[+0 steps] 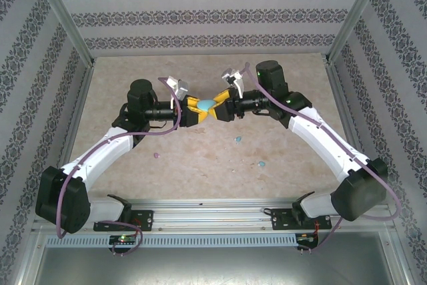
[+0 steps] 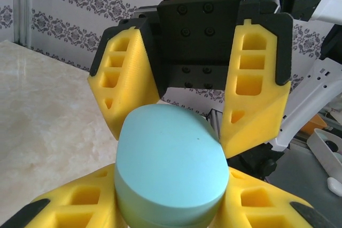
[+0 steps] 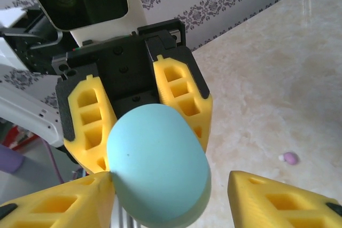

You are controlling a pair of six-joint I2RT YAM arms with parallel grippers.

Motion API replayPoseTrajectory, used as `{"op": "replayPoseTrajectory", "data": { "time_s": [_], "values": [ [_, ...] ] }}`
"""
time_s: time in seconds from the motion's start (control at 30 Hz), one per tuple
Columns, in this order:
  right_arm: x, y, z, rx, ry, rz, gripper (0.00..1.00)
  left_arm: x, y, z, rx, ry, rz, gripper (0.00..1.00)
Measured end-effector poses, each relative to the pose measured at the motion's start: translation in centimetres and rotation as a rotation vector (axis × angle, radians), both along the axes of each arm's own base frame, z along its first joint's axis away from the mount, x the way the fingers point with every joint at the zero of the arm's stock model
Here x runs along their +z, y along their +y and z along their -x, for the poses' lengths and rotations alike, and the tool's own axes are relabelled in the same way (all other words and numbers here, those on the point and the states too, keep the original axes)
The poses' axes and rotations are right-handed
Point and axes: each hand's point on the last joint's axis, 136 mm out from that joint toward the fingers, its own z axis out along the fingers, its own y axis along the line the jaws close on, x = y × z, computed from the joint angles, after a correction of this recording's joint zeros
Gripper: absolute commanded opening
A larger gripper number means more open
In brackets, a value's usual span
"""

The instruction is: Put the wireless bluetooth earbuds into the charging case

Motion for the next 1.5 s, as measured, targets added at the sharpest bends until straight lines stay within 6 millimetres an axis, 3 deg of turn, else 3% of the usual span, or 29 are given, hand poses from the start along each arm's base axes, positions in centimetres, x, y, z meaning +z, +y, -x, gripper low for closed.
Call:
{"op": "replayPoseTrajectory", "data": {
  "time_s": [0.3,0.47,0.57,0.73,0.9,0.97,1.23,1.5],
  "values": [
    [0.4,-0.7,-1.6,-0.062,0.106,-0.033,0.54,-0.1,0.1,-0.7,0.039,0.018,-0.003,0.1],
    [1.0,-3.0,-5.6,-0.219,0.115,-0.072,0.57,0.3,-0.3,0.5,-0.031,0.018,0.009,0.1],
    [1.1,-3.4,-6.2,-0.24,0.125,-0.097,0.64,0.6,-0.3,0.8,-0.048,0.017,0.014,0.1],
    [0.9,-2.3,-4.0,-0.156,0.09,-0.109,0.72,0.6,-0.4,0.8,-0.057,0.026,0.015,0.1],
    [1.8,-0.3,1.0,-0.01,-0.039,-0.067,0.74,0.4,-0.5,0.7,-0.06,0.037,0.014,0.1],
    [2.2,0.1,1.9,0.026,-0.074,-0.055,0.74,0.6,-0.5,0.6,-0.062,0.033,0.016,0.09],
    [1.3,0.3,1.7,0.053,-0.107,0.002,0.48,1.0,-0.5,0.9,-0.075,0.033,0.02,0.09],
    [1.1,0.2,1.8,0.06,-0.104,0.013,0.33,0.8,-0.5,1.2,-0.082,0.054,0.014,0.09]
  ]
}}
